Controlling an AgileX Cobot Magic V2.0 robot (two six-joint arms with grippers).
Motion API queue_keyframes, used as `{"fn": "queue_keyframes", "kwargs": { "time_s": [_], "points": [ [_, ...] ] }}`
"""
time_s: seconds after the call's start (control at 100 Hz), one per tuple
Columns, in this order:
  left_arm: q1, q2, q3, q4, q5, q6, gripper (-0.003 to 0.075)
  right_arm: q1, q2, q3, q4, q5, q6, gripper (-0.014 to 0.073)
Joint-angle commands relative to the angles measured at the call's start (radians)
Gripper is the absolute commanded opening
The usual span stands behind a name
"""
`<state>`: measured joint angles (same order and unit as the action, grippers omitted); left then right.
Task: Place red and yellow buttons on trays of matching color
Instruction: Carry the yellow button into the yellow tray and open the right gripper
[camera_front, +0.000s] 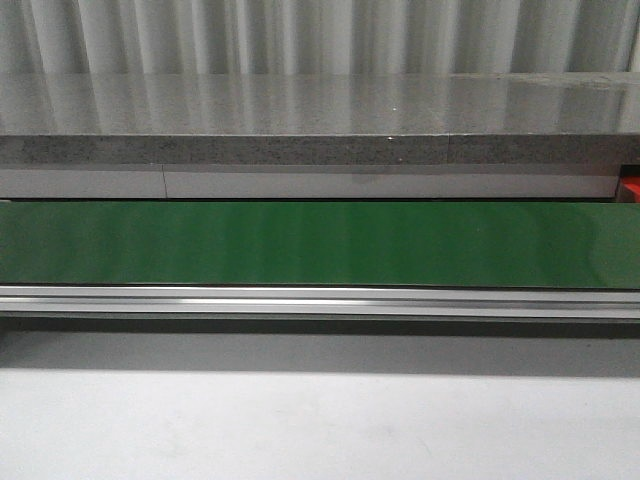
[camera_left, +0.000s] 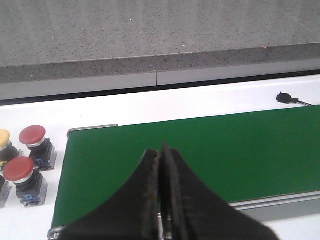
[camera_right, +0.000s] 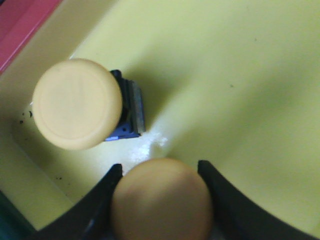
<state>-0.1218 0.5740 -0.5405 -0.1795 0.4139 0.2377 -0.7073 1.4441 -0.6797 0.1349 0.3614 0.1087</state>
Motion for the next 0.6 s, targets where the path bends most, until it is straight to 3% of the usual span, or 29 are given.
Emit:
{"fn": "queue_keyframes", "kwargs": {
  "time_s": [0.0,0.59],
  "points": [
    [0.001,0.0,-0.027,-0.008,-0.071,-0.009,-0.002,-0.01,-0.027,-0.021,0.0,-0.063,-0.001,0.009],
    [0.001,0.0,-0.027,-0.008,-0.071,-0.009,-0.002,0.006,-0.028,0.052,-0.013,-0.169,-0.004,0.009]
  ]
}}
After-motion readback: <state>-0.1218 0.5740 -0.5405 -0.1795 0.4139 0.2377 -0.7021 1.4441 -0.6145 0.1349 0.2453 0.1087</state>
